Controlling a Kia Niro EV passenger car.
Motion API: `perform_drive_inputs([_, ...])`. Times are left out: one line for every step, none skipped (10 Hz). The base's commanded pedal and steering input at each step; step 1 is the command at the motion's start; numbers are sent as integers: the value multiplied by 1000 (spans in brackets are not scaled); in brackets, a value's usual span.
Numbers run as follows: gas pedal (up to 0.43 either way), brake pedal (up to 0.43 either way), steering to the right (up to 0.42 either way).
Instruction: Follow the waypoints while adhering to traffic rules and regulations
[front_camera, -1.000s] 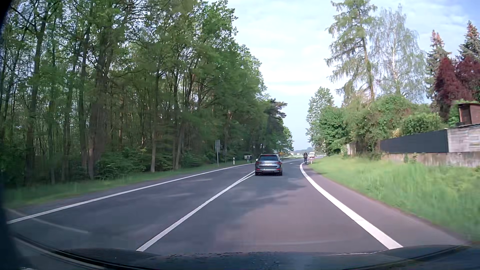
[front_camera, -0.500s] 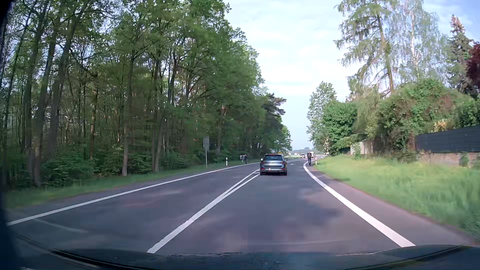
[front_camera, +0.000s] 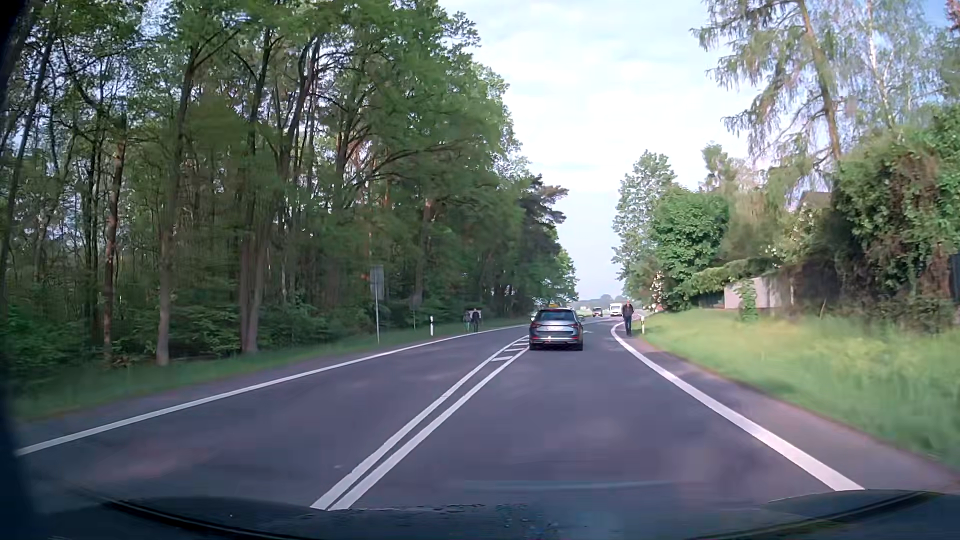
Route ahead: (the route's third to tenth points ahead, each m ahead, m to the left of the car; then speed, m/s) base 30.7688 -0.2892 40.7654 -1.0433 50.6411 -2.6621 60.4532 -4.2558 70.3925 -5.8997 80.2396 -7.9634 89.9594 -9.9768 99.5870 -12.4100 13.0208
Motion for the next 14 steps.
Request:
perform_drive_inputs([110, 0, 19])
perform_drive_inputs([110, 0, 19])
perform_drive_inputs([110, 0, 19])
perform_drive_inputs([110, 0, 18])
perform_drive_inputs([110, 0, 19])
perform_drive_inputs([110, 0, 18])
perform_drive_inputs([110, 0, 19])
perform_drive_inputs([110, 0, 18])
perform_drive_inputs([110, 0, 19])
perform_drive_inputs([110, 0, 18])
perform_drive_inputs([110, 0, 18])
perform_drive_inputs([110, 0, 18])
perform_drive_inputs([110, 0, 18])
perform_drive_inputs([110, 0, 17])
